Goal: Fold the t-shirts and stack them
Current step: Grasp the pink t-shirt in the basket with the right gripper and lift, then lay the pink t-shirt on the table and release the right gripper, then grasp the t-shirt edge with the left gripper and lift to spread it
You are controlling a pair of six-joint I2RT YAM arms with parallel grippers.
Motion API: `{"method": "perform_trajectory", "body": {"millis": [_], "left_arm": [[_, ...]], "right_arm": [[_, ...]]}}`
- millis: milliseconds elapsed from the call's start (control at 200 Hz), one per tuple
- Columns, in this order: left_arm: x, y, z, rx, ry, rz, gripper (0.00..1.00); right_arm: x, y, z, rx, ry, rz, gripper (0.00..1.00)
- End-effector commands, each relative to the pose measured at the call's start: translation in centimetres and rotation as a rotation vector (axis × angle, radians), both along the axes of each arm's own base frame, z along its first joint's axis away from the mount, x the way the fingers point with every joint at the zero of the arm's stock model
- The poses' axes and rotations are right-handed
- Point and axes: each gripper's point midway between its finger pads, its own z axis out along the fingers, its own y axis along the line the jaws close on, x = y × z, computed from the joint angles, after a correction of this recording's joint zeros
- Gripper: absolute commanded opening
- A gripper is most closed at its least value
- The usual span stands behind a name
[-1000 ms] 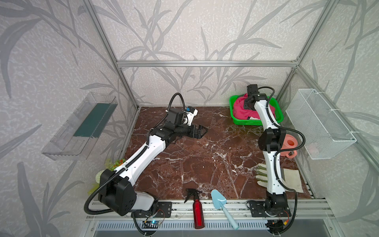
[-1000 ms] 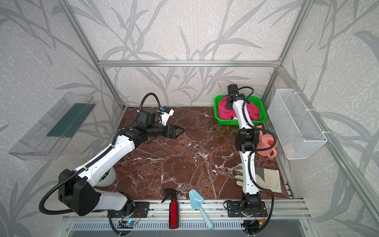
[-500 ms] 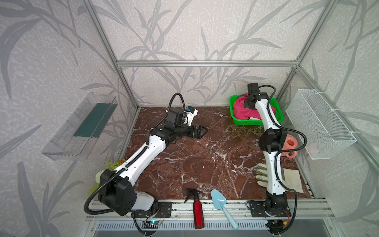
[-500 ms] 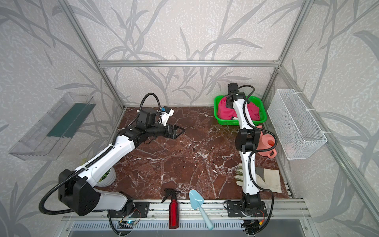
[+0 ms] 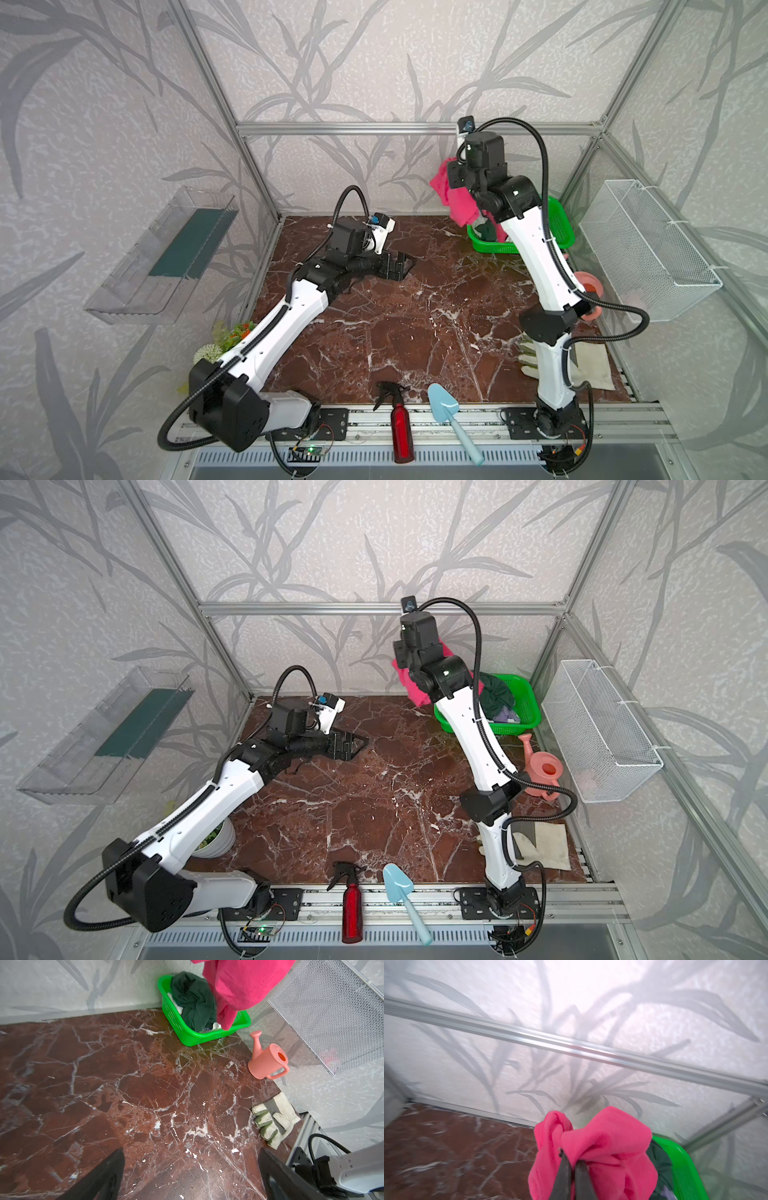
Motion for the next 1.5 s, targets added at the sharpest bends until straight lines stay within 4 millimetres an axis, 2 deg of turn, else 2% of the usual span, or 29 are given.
{"method": "perform_trajectory", "body": {"millis": [0, 95, 195, 280, 310, 325, 335, 375, 465, 505, 585, 675, 685, 790, 905, 995, 1210, 1340, 1495], "left_arm": [[-0.8, 2.6, 1.6, 0.06, -0.077, 0.098, 0.99], [-1.7, 4.6, 1.0, 0.106, -0.054, 0.175, 0.99], [-3.1, 6.9, -0.6, 0.165, -0.013, 0.255, 0.99], [-4.5, 8.1, -2.2, 0.184, 0.017, 0.285, 0.99], [-5.0, 8.4, -2.8, 0.183, 0.027, 0.292, 0.99], [-5.2, 8.5, -3.1, 0.182, 0.035, 0.296, 0.99], [-5.4, 8.6, -3.2, 0.179, 0.038, 0.298, 0.99], [-6.0, 8.9, -4.0, 0.176, 0.06, 0.306, 0.99], [-7.0, 9.0, -5.8, 0.153, 0.123, 0.316, 0.99], [-7.3, 8.9, -6.8, 0.142, 0.159, 0.324, 0.99], [-7.7, 8.6, -8.9, 0.132, 0.241, 0.329, 0.98], [-7.9, 7.6, -11.3, 0.127, 0.337, 0.3, 0.92], [-7.9, 7.4, -11.6, 0.125, 0.347, 0.292, 0.91], [-7.5, 5.2, -13.8, 0.097, 0.443, 0.223, 0.83], [-6.0, 2.9, -15.5, 0.078, 0.493, 0.179, 0.7], [-4.5, 1.5, -16.5, 0.103, 0.489, 0.175, 0.68], [-0.1, 1.0, -19.7, 0.207, 0.483, 0.259, 0.66], [2.6, 0.5, -20.6, 0.21, 0.454, 0.3, 0.66], [5.0, 0.2, -22.8, 0.232, 0.479, 0.348, 0.65]], "right_arm": [[-2.1, 2.4, 1.5, 0.048, -0.018, 0.086, 0.0], [-2.3, 4.2, -1.9, 0.104, 0.103, 0.121, 0.0], [-1.8, 4.8, -7.9, 0.097, 0.256, 0.089, 0.0], [-2.1, 5.0, -13.3, 0.077, 0.37, 0.075, 0.0], [-2.2, 4.8, -14.5, 0.083, 0.389, 0.065, 0.0], [-2.3, 4.7, -16.0, 0.078, 0.412, 0.055, 0.0], [-2.4, 4.6, -16.1, 0.088, 0.408, 0.055, 0.0], [-2.6, 4.3, -18.9, 0.09, 0.432, 0.045, 0.0], [-3.3, 2.3, -23.7, 0.154, 0.497, 0.011, 0.0], [-3.5, 1.0, -25.6, 0.185, 0.536, -0.012, 0.07], [-4.3, -1.1, -28.3, 0.206, 0.595, -0.035, 0.35], [-5.6, -2.7, -29.8, 0.183, 0.608, -0.062, 0.58], [-5.9, -2.9, -29.1, 0.19, 0.594, -0.059, 0.6], [-7.9, -4.4, -29.4, 0.189, 0.596, -0.079, 0.69], [-10.3, -5.9, -30.7, 0.191, 0.636, -0.109, 0.72], [-12.2, -7.0, -31.8, 0.193, 0.667, -0.128, 0.72], [-16.1, -8.4, -33.8, 0.232, 0.735, -0.124, 0.72], [-17.4, -8.5, -34.3, 0.247, 0.759, -0.105, 0.72], [-18.2, -8.4, -34.5, 0.258, 0.773, -0.087, 0.72]]}}
